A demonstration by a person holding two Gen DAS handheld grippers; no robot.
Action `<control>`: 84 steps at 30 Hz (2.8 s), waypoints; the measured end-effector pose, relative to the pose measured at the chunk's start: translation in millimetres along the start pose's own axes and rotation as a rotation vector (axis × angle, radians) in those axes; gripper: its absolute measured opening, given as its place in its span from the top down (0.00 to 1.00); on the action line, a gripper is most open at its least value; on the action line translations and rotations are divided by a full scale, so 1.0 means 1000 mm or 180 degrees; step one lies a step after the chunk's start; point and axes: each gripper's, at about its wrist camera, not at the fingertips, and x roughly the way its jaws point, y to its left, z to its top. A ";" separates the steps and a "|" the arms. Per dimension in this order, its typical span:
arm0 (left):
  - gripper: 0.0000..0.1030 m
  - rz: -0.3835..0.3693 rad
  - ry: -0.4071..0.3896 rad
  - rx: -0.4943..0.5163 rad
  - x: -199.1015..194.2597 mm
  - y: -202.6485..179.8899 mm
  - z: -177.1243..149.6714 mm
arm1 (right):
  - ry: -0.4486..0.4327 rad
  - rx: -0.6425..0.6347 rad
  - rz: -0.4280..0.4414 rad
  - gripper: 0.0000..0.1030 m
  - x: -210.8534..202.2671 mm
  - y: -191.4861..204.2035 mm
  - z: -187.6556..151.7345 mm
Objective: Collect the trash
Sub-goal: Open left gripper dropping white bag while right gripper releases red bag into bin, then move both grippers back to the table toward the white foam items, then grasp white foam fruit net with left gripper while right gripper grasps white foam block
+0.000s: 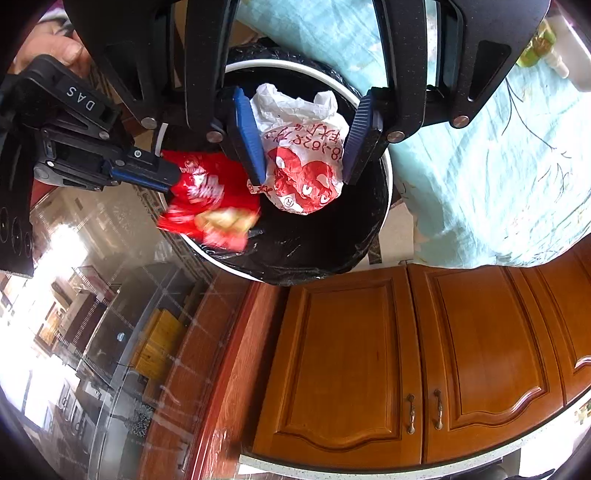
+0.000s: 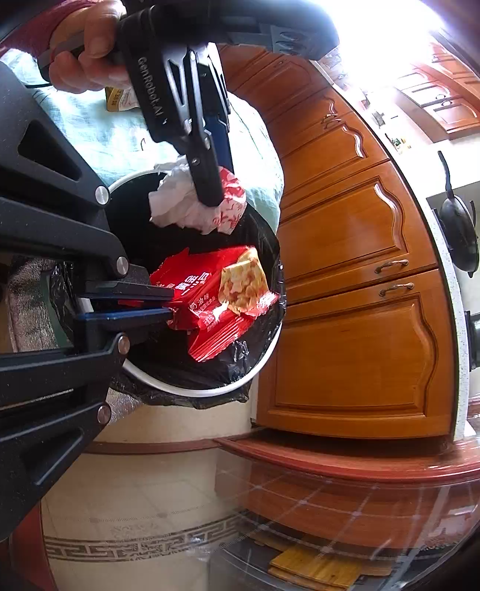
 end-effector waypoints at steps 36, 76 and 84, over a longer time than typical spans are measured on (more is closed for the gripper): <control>0.34 0.0303 -0.0678 -0.1060 -0.154 0.091 -0.157 | -0.0484 0.0458 0.0756 0.12 -0.038 0.077 -0.075; 0.34 0.0929 -0.0789 -0.1791 -0.221 0.191 -0.229 | -0.0207 -0.0362 0.1251 0.13 -0.006 0.211 -0.055; 0.34 0.0891 -0.0716 -0.1882 -0.213 0.209 -0.223 | -0.0061 -0.1199 0.1189 0.26 0.021 0.270 -0.033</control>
